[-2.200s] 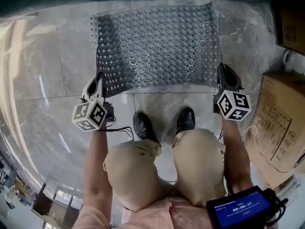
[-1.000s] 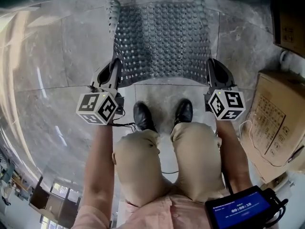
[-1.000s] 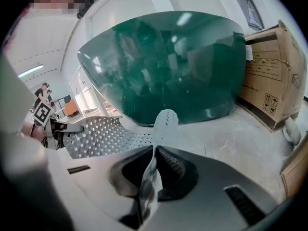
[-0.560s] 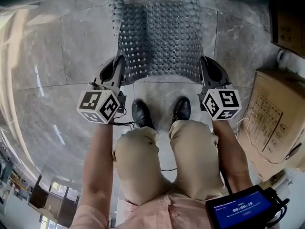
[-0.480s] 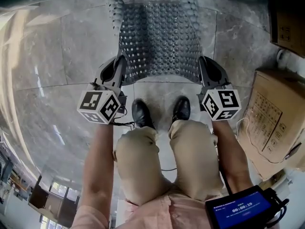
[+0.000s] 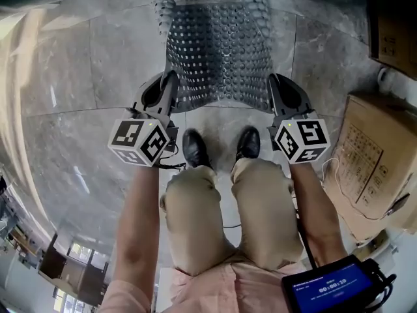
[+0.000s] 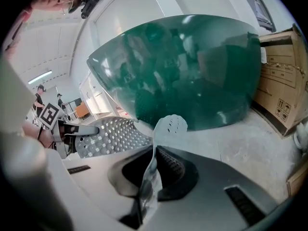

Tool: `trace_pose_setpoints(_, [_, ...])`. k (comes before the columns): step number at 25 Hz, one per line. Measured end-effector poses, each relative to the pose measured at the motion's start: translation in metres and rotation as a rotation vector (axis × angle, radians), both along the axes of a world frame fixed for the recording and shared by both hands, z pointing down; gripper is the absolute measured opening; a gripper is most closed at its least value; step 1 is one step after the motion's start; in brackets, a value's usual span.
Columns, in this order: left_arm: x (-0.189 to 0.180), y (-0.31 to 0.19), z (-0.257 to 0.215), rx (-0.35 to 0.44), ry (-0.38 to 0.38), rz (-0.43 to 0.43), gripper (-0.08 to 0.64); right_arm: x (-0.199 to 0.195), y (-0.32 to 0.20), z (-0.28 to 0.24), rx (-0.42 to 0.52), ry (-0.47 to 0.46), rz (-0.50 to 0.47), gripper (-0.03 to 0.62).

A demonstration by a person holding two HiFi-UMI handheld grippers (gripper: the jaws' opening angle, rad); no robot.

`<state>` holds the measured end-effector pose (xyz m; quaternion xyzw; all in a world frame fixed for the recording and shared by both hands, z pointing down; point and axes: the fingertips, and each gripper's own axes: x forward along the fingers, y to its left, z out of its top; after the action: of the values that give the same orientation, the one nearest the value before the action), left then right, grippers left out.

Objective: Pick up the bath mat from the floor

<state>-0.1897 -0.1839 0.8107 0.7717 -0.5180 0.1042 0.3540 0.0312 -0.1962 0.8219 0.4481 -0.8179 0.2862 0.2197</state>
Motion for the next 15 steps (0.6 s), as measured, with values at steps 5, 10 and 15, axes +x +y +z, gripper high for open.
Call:
trace_pose_setpoints(5, [0.007,0.005,-0.020,-0.007,0.013,0.009,0.035,-0.013,0.005,-0.020,-0.007,-0.019,-0.021,0.027])
trace_pose_setpoints(10, [0.019,0.014,-0.041,-0.011,0.024,0.031,0.035,-0.021,0.012,-0.042,-0.008,-0.020,-0.053,0.027])
trace_pose_setpoints(15, [0.023,0.016,-0.054,-0.021,0.036,0.047,0.035,-0.029,0.020,-0.059,-0.023,-0.026,-0.071,0.028])
